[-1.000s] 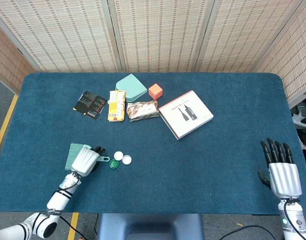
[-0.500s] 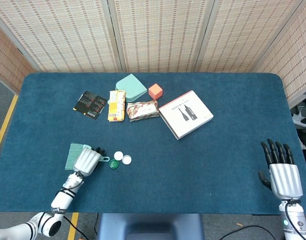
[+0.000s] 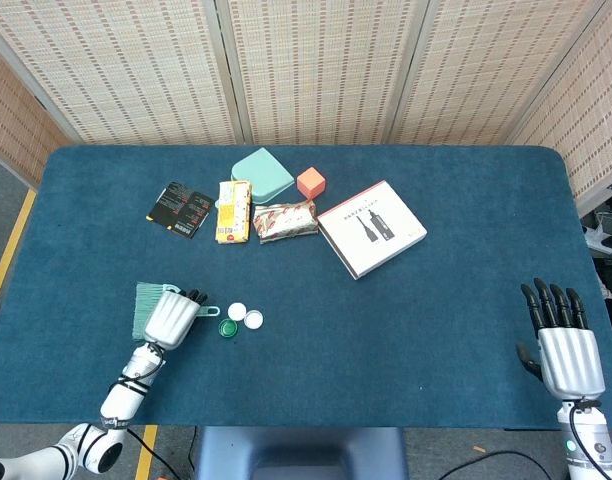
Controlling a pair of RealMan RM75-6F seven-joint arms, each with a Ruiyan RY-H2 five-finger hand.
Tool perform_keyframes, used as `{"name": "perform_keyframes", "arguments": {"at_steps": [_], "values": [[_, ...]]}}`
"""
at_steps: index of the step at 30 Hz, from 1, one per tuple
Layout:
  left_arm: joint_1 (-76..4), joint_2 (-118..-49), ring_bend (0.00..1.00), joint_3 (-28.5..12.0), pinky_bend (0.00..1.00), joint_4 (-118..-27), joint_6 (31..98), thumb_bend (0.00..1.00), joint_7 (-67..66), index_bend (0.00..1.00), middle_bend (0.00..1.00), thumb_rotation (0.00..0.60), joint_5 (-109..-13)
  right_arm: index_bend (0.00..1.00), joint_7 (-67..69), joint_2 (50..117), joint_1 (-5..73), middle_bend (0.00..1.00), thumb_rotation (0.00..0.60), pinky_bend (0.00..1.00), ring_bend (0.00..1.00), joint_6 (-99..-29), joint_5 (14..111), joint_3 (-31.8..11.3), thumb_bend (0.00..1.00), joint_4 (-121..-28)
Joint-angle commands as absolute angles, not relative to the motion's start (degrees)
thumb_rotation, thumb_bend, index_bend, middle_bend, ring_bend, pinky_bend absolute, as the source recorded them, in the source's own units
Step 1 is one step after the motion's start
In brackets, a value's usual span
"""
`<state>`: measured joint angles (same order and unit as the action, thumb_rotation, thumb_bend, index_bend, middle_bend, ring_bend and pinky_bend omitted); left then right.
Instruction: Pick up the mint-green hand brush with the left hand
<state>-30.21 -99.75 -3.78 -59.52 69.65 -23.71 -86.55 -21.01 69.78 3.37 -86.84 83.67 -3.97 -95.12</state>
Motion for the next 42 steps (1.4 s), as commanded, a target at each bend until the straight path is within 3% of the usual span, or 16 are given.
{"name": "perform_keyframes", "arguments": {"at_steps": [1, 7, 11, 16, 25, 42], "values": [[-30.35, -99.05, 0.68, -3.98, 0.80, -58.61, 76.72, 0.72, -6.44, 0.72, 0.79, 0.600, -91.32, 0.00, -21.07, 69.80, 3.38, 0.00, 0.600, 0.00, 0.00, -86.78, 83.58, -4.01, 0.22, -95.12], [-30.94, -99.74, 0.68, -6.32, 0.81, -56.19, 87.59, 0.77, 23.38, 0.73, 0.83, 0.600, -94.76, 0.00, -21.38, 69.91, 3.47, 0.00, 0.600, 0.00, 0.00, -86.51, 83.42, -4.00, 0.22, -95.18], [-31.35, -101.29, 0.68, -6.15, 0.81, -53.66, 89.61, 0.77, 35.10, 0.73, 0.84, 0.600, -95.44, 0.00, -21.75, 70.05, 3.44, 0.00, 0.600, 0.00, 0.00, -86.51, 83.52, -3.86, 0.22, -95.27], [-32.25, -106.48, 0.68, -4.50, 0.81, -43.38, 90.14, 0.77, 37.14, 0.73, 0.84, 0.600, -96.93, 0.00, -21.98, 70.04, 3.38, 0.00, 0.600, 0.00, 0.00, -86.48, 83.88, -3.55, 0.22, -95.50], [-34.01, -112.55, 0.68, -3.07, 0.81, -33.28, 87.74, 0.77, 43.10, 0.73, 0.84, 0.600, -96.54, 0.00, -21.60, 69.71, 2.93, 0.00, 0.600, 0.00, 0.00, -87.30, 84.42, -3.45, 0.22, -95.75], [-39.29, -116.11, 0.68, -2.22, 0.81, -33.29, 84.98, 0.77, 49.29, 0.73, 0.84, 0.600, -96.83, 0.00, -22.08, 70.09, 3.56, 0.00, 0.600, 0.00, 0.00, -85.71, 83.11, -3.85, 0.22, -95.29]]}}
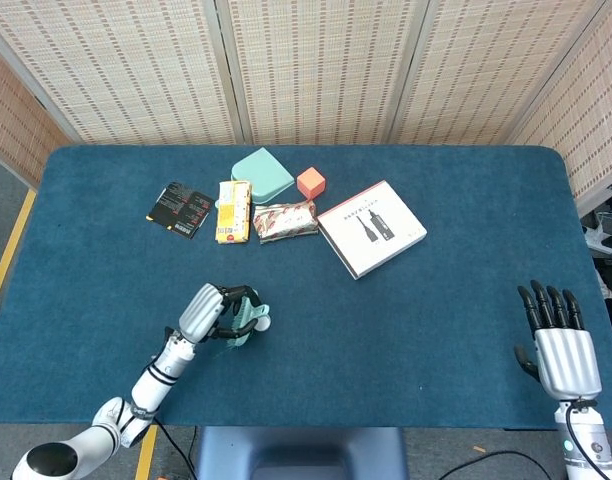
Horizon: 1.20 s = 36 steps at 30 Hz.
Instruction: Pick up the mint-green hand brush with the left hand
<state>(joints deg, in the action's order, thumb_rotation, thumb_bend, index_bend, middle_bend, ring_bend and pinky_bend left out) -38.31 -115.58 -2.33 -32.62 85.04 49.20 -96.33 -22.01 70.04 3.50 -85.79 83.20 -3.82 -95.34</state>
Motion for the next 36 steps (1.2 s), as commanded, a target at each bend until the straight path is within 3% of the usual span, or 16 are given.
{"name": "perform_keyframes", "arguments": {"at_steps": [1, 11, 18, 27, 28, 31, 36], "values": [[-39.85, -116.35, 0.68, -2.12, 0.81, -33.79, 85.07, 0.77, 49.30, 0.73, 0.84, 0.600, -97.13, 0.00, -22.13, 70.11, 3.59, 0.00, 0.600, 0.00, 0.00, -85.63, 83.03, -3.86, 0.22, -95.27], [-42.85, -115.27, 0.68, -3.00, 0.81, -39.36, 89.31, 0.77, 46.75, 0.73, 0.84, 0.600, -99.00, 0.00, -21.56, 69.58, 3.28, 0.00, 0.600, 0.00, 0.00, -86.11, 82.57, -4.10, 0.22, -95.43], [-40.70, -107.45, 0.68, -3.59, 0.81, -39.29, 91.64, 0.76, 38.62, 0.73, 0.84, 0.600, -97.99, 0.00, -21.01, 69.14, 3.06, 0.00, 0.600, 0.00, 0.00, -86.29, 82.88, -3.84, 0.22, -95.79], [-35.27, -103.01, 0.68, 0.56, 0.81, -35.78, 86.19, 0.73, 28.41, 0.72, 0.84, 0.600, -96.52, 0.00, -21.69, 69.56, 3.36, 0.00, 0.600, 0.00, 0.00, -85.68, 83.36, -3.42, 0.22, -95.84], [-33.64, -102.61, 0.68, 3.33, 0.81, -33.32, 82.58, 0.73, 22.25, 0.72, 0.83, 0.600, -97.19, 0.00, -21.98, 69.79, 3.63, 0.00, 0.600, 0.00, 0.00, -85.03, 83.51, -3.16, 0.22, -95.81], [-32.93, -101.56, 0.67, 4.43, 0.80, -35.04, 78.33, 0.72, 15.53, 0.70, 0.82, 0.600, -96.67, 0.00, -22.23, 69.91, 3.78, 0.00, 0.600, 0.00, 0.00, -84.63, 83.26, -3.13, 0.22, -95.74], [-33.06, -99.47, 0.63, 4.35, 0.74, -39.53, 73.06, 0.56, 7.97, 0.51, 0.67, 0.600, -95.08, 0.00, -22.16, 69.85, 3.75, 0.00, 0.600, 0.00, 0.00, -84.70, 83.38, -3.05, 0.22, -95.81]]}}
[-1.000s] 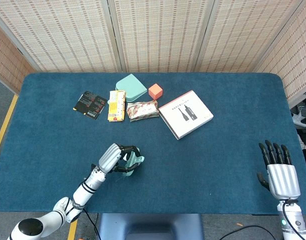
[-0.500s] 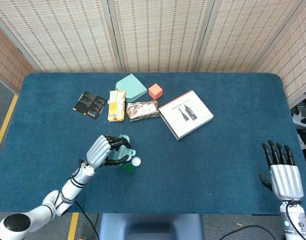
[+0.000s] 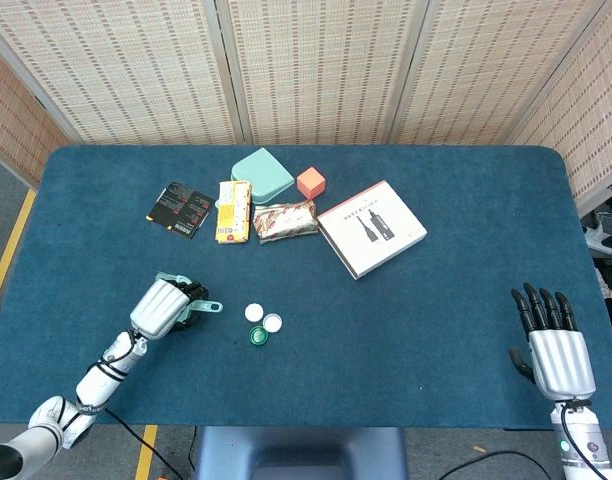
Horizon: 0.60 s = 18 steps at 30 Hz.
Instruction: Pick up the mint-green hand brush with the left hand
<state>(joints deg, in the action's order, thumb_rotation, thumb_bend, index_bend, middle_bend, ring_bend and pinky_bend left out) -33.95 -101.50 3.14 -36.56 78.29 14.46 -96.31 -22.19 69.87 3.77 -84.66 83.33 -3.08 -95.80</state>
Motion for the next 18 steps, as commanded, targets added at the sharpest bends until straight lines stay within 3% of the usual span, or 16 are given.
{"name": "perform_keyframes", "arguments": {"at_steps": [1, 6, 9, 12, 16, 17, 18], "values": [[-33.06, -99.05, 0.63, 4.09, 0.75, -40.48, 72.07, 0.54, 6.54, 0.48, 0.64, 0.600, -94.51, 0.00, -22.13, 69.83, 3.72, 0.00, 0.600, 0.00, 0.00, -84.76, 83.42, -3.04, 0.22, -95.81], [-33.18, -95.90, 0.63, 3.14, 0.75, -46.88, 67.00, 0.38, 4.45, 0.09, 0.18, 0.600, -91.57, 0.00, -22.23, 69.80, 3.65, 0.00, 0.600, 0.00, 0.00, -84.87, 83.42, -3.00, 0.22, -95.91], [-33.44, -92.70, 0.59, 2.35, 0.75, -52.83, 63.81, 0.35, 2.87, 0.00, 0.01, 0.600, -89.41, 0.00, -22.40, 69.85, 3.65, 0.00, 0.600, 0.00, 0.00, -84.83, 83.37, -2.97, 0.22, -95.93], [-33.22, -90.13, 0.59, 1.61, 0.76, -57.82, 63.44, 0.32, 1.77, 0.00, 0.00, 0.600, -88.29, 0.00, -22.57, 69.89, 3.60, 0.00, 0.600, 0.00, 0.00, -84.95, 83.40, -2.95, 0.22, -96.00], [-31.10, -85.84, 0.55, 0.70, 0.74, -65.03, 69.79, 0.32, 3.12, 0.00, 0.00, 0.600, -89.29, 0.00, -22.80, 69.92, 3.45, 0.00, 0.600, 0.00, 0.00, -85.35, 83.57, -2.94, 0.22, -96.05], [-30.17, -84.23, 0.50, 0.85, 0.70, -67.30, 71.65, 0.32, 3.82, 0.00, 0.00, 0.600, -89.71, 0.00, -22.82, 69.90, 3.43, 0.00, 0.600, 0.00, 0.00, -85.40, 83.58, -2.94, 0.22, -96.06], [-29.07, -82.29, 0.38, 1.32, 0.58, -69.79, 73.65, 0.32, 4.80, 0.00, 0.00, 0.600, -90.39, 0.00, -22.81, 69.88, 3.41, 0.00, 0.600, 0.00, 0.00, -85.44, 83.61, -2.94, 0.22, -96.06]]}}
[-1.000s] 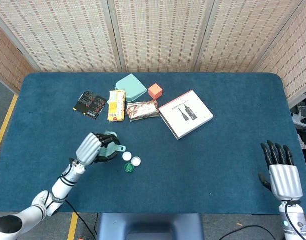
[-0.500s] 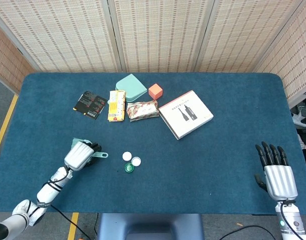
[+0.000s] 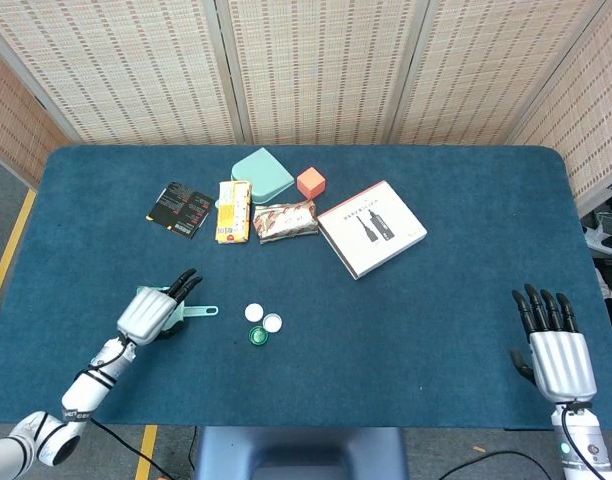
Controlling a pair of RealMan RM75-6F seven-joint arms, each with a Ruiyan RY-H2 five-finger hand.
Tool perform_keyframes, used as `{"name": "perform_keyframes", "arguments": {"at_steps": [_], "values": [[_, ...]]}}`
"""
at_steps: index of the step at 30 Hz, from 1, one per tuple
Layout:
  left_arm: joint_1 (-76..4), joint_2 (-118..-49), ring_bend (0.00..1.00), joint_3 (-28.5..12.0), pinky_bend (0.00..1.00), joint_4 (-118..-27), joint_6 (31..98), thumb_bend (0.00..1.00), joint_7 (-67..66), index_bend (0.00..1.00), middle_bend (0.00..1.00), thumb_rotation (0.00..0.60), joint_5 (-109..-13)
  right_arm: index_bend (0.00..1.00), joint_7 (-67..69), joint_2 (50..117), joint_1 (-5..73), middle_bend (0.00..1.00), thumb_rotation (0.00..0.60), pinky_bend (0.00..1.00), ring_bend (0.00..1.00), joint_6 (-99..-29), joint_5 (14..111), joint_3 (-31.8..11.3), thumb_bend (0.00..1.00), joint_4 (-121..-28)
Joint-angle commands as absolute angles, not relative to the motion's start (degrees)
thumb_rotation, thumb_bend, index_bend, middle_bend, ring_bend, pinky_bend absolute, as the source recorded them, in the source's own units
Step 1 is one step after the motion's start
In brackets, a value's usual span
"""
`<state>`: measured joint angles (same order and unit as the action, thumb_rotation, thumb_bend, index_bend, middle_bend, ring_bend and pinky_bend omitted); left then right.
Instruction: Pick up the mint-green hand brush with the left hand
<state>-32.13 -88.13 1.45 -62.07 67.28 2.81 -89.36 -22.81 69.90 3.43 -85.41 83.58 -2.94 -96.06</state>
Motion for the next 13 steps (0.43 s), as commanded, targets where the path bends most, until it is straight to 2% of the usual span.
{"name": "perform_keyframes", "arguments": {"at_steps": [1, 3, 4, 6, 9, 13], "values": [[-27.20, -79.62, 0.28, 2.18, 0.49, -72.76, 76.92, 0.32, 6.25, 0.00, 0.00, 0.600, -91.52, 0.00, -22.81, 69.86, 3.40, 0.00, 0.600, 0.00, 0.00, -85.47, 83.60, -2.97, 0.22, -96.02], [-23.42, -76.65, 0.05, 3.41, 0.25, -74.97, 82.98, 0.32, 7.12, 0.00, 0.00, 0.600, -92.81, 0.00, -22.85, 69.83, 3.35, 0.00, 0.600, 0.00, 0.00, -85.60, 83.51, -3.05, 0.22, -95.97], [-20.62, -75.38, 0.01, 3.99, 0.19, -75.41, 86.73, 0.32, 7.16, 0.00, 0.00, 0.600, -92.80, 0.00, -22.88, 69.85, 3.30, 0.00, 0.600, 0.00, 0.00, -85.76, 83.45, -3.14, 0.22, -95.92], [-17.27, -74.43, 0.00, 3.90, 0.12, -75.42, 90.16, 0.33, 7.34, 0.00, 0.00, 0.600, -91.12, 0.00, -23.11, 69.99, 3.27, 0.00, 0.600, 0.00, 0.00, -85.87, 83.22, -3.29, 0.22, -95.81], [-15.98, -72.39, 0.00, 2.43, 0.07, -76.37, 90.62, 0.34, 8.21, 0.00, 0.00, 0.600, -88.80, 0.00, -23.34, 70.29, 3.41, 0.00, 0.600, 0.00, 0.00, -85.58, 82.98, -3.36, 0.22, -95.65], [-16.18, -70.00, 0.00, 2.40, 0.07, -78.88, 86.63, 0.35, 7.37, 0.00, 0.00, 0.600, -87.29, 0.00, -23.62, 70.26, 3.57, 0.00, 0.600, 0.00, 0.00, -85.04, 82.69, -3.27, 0.22, -96.11]]}}
